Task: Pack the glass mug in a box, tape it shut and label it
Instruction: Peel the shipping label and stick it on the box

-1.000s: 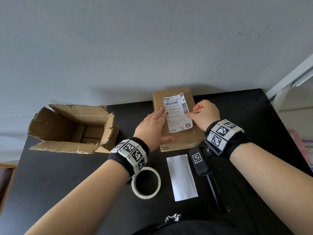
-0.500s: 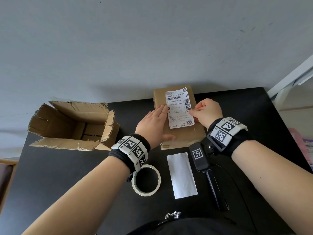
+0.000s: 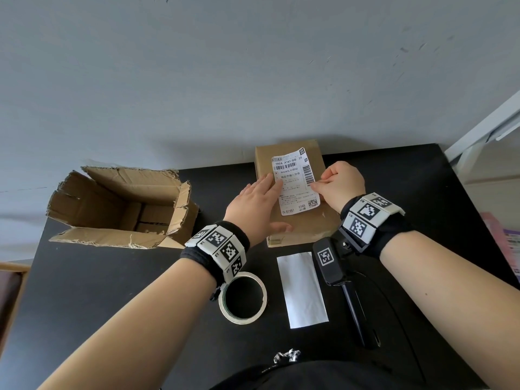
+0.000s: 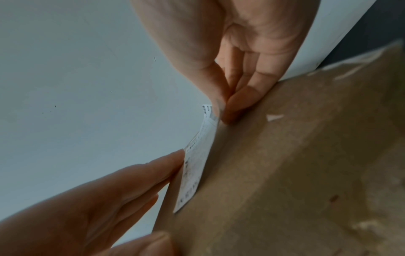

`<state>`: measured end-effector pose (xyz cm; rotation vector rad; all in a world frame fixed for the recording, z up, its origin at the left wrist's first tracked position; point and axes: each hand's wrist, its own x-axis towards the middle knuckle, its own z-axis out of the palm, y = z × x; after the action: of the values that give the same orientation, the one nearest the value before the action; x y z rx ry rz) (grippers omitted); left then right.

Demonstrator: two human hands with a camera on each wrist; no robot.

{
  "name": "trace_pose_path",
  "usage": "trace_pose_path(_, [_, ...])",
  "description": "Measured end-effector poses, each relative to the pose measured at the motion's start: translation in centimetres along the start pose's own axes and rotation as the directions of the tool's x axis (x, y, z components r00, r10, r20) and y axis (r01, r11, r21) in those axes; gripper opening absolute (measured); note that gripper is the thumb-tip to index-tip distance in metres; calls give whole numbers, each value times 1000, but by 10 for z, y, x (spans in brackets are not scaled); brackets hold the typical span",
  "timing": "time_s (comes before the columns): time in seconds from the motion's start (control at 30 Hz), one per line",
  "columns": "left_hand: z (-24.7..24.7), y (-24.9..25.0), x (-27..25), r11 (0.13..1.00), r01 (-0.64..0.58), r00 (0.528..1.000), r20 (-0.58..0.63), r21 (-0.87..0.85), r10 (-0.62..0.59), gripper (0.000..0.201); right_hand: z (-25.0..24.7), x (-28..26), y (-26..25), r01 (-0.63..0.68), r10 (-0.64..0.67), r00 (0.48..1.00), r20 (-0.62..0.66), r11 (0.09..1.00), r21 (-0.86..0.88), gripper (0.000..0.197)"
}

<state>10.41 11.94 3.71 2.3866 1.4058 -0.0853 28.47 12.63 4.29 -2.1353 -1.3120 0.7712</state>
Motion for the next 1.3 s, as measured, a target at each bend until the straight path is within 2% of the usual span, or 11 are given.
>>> trace_pose_path(0.4, [-2,2,2,997,1,998,58,81,-6,94,1,-1,2,9,-9,1000,-5,1000,24,21])
trace_pose_path(0.57, [-4,3,0,992,11,999,47,127,-17,92,1,-2,2,25,-25,1000,-7,999,23,20])
trace_pose_path(0.73, [-7,5,0,985,14,995,90,171,-30,94,3,-6,2,67,-67,997,-39,998,-2,19])
trace_pose_path(0.87, [-10,8,0,982,16,995,98,187,-34,93,3,-15,0,138,-137,990,-24,990,5,31])
trace_pose_path(0.93, [-11,9,0,982,17,994,102,189,-36,93,5,-18,-1,185,-185,983,-9,981,-61,33])
trace_pose_path(1.03, [-11,9,-1,982,23,993,106,189,-43,92,5,-23,-5,247,-245,969,39,937,-249,33])
trace_pose_path(1.13, [-11,9,0,983,27,993,107,184,-47,92,1,-28,-7,240,-247,968,35,883,-405,37])
trace_pose_path(1.2, [-10,9,-1,984,26,994,104,177,-45,92,1,-31,-4,312,-351,936,18,805,-505,39])
trace_pose_path(1.23, [-10,9,-1,985,26,994,99,173,-44,92,3,-33,-2,407,-449,893,40,765,-499,38])
trace_pose_path(1.3, [-9,8,-1,986,25,995,89,165,-41,91,11,-38,3,594,-577,792,200,652,-471,43])
